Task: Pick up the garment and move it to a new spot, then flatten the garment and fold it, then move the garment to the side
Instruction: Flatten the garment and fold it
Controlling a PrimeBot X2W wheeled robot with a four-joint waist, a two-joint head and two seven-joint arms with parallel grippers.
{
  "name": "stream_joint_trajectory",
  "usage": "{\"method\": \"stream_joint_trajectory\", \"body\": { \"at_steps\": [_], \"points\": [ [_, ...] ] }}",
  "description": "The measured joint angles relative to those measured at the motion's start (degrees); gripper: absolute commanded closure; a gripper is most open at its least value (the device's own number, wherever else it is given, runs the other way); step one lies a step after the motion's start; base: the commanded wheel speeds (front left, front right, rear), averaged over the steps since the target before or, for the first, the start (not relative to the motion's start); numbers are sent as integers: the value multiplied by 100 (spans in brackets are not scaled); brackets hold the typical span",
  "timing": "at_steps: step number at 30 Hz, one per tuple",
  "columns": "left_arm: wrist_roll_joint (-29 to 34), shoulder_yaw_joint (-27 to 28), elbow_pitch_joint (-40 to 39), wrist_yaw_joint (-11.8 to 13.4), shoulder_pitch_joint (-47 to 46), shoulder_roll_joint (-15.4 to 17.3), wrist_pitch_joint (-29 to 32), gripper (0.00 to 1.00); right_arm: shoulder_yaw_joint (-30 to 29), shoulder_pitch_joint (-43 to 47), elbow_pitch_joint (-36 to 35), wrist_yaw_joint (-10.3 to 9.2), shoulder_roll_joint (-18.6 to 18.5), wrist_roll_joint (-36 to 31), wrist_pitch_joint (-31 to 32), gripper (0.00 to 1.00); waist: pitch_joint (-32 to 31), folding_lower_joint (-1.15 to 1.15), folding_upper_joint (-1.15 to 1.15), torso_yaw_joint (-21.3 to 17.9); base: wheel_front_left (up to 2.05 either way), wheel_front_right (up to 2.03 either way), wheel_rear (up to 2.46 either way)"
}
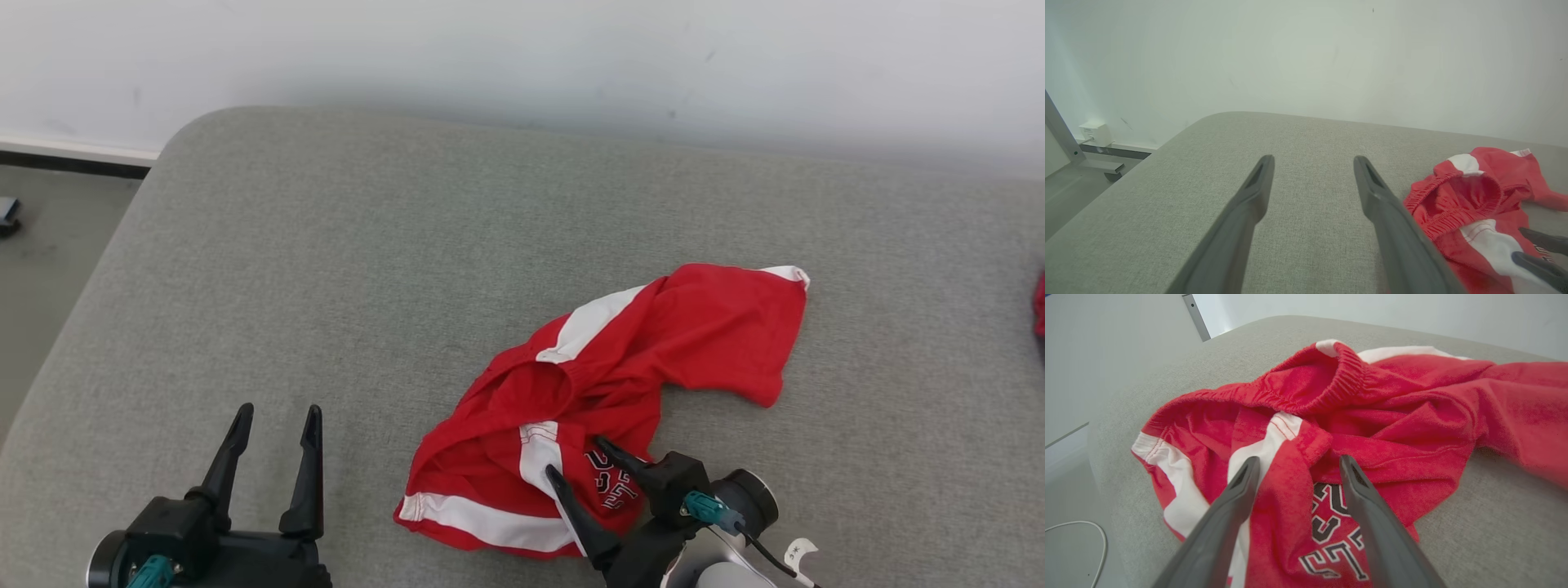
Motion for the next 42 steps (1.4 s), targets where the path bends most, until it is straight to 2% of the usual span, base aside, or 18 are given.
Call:
{"method": "stream_joint_trajectory", "body": {
  "at_steps": [1, 2, 3, 6, 11, 13, 19, 24, 25, 26, 27, 28, 34, 42],
  "points": [
    [0, -11, 5, 0, -1, -10, 0, 0, 43, -41, 93, -1, 2, 59, -1, 0, 13, 0, 0, 34, 0, 0, 0],
    [0, -18, 10, 0, -1, -19, 0, 0, 82, -75, 183, 0, 5, 133, -3, 56, 26, 0, 0, 65, 0, 0, 0],
    [0, -18, 14, 0, -1, -24, 0, 0, 134, -105, 271, 0, 9, 218, -12, 100, 38, 0, 0, 91, 0, 0, 0],
    [0, -1, 48, 0, 3, -31, 0, 0, 125, -177, 421, 0, 19, 297, -163, 100, 60, 0, 0, 106, 0, 0, 0],
    [1, -14, 86, 0, 33, -23, 0, 0, -240, -195, 303, 0, -5, 300, -314, 100, 36, 0, 0, 4, 0, 0, 0],
    [1, -32, 87, 0, 67, -24, 0, 0, -793, 60, -241, 0, -102, 280, -333, 100, 1, 0, 0, -125, 0, 0, 0],
    [1, -49, 86, 0, 114, -29, 0, 0, -1735, 1157, -1540, 0, -136, 331, -338, 100, -47, 0, 0, -444, 0, 0, 0],
    [1, -79, 96, 0, 131, -37, 0, 0, -2399, 1944, -2202, 0, -21, 710, -339, 100, -71, 0, 0, -700, 0, 0, 0],
    [1, -85, 98, -1, 136, -40, 0, 0, -2493, 2073, -2217, -1, -10, 784, -342, 96, -76, 0, 0, -746, 0, 0, 0],
    [1, -89, 100, 0, 144, -40, 0, 0, -2532, 2180, -2196, -1, -10, 798, -349, 71, -82, 0, 0, -787, 0, 0, 0],
    [1, -96, 102, 0, 152, -43, 0, 0, -2570, 2267, -2195, -1, -4, 788, -349, 9, -88, 0, 0, -825, 0, 0, 0],
    [1, -105, 103, -1, 159, -46, 0, 0, -2598, 2309, -2178, -1, 9, 750, -349, 0, -94, 0, 0, -859, 0, 0, 0],
    [0, -79, 103, -1, 217, -36, 0, 0, -3007, 2353, -2413, -1, 22, 512, -354, 0, -156, 0, 0, -991, 0, 0, 0],
    [2, 29, 60, -1, 256, -14, 0, 0, -3431, 2362, -3152, -1, 21, -120, -354, 0, -286, 0, 0, -1074, 0, 0, 0]
  ]
}}
